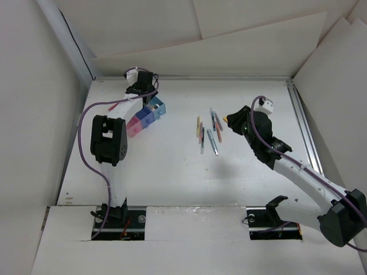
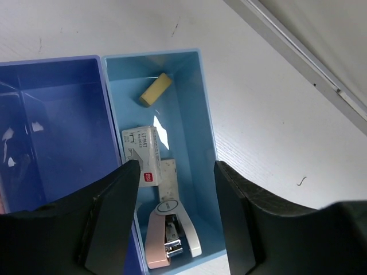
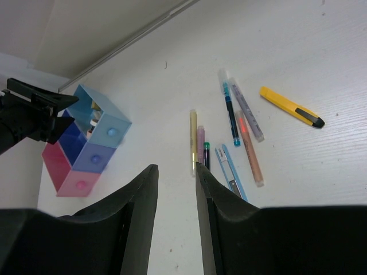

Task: Sort the stationery into containers
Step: Place the stationery in the storage box, then pick up the pen from the center of the board.

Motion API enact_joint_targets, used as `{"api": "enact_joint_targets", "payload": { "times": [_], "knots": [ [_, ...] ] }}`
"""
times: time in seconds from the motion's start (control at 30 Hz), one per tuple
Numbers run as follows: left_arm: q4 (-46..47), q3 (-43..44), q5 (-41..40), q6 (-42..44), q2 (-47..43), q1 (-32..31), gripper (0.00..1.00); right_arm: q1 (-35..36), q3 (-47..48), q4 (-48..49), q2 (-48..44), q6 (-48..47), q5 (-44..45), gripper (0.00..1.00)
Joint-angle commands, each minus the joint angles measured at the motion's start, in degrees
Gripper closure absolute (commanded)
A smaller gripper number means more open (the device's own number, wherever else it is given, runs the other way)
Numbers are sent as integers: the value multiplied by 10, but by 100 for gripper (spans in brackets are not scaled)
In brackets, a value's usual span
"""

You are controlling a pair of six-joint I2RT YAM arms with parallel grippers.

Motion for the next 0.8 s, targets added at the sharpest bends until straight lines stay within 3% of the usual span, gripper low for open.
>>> {"api": "enact_joint_targets", "payload": {
  "times": [0.0, 0.03, 0.1, 0.23, 0.27, 0.33, 0.53, 0.77],
  "knots": [
    [37, -17, 0, 8, -71, -6, 50, -2, 12, 12, 0, -4, -3, 62],
    [46, -26, 5, 14, -99, -13, 51, -2, 12, 12, 0, -4, 2, 62],
    [66, -62, 5, 21, -129, -48, 56, -2, 12, 12, 0, -4, 3, 71],
    [151, -160, 27, 38, -194, -140, 77, -2, 12, 12, 0, -4, 21, 96],
    [157, -175, 19, 48, -201, -163, 85, -2, 12, 12, 0, -4, 29, 99],
    [157, -208, -6, 54, -206, -231, 90, -2, 12, 5, -6, 3, 39, 100],
    [110, -224, -24, 18, -153, -360, 91, -2, 12, -21, -26, 31, 96, 100],
    [95, -187, -29, -15, -75, -405, 81, -14, -5, -27, -50, 37, 114, 100]
  ]
}}
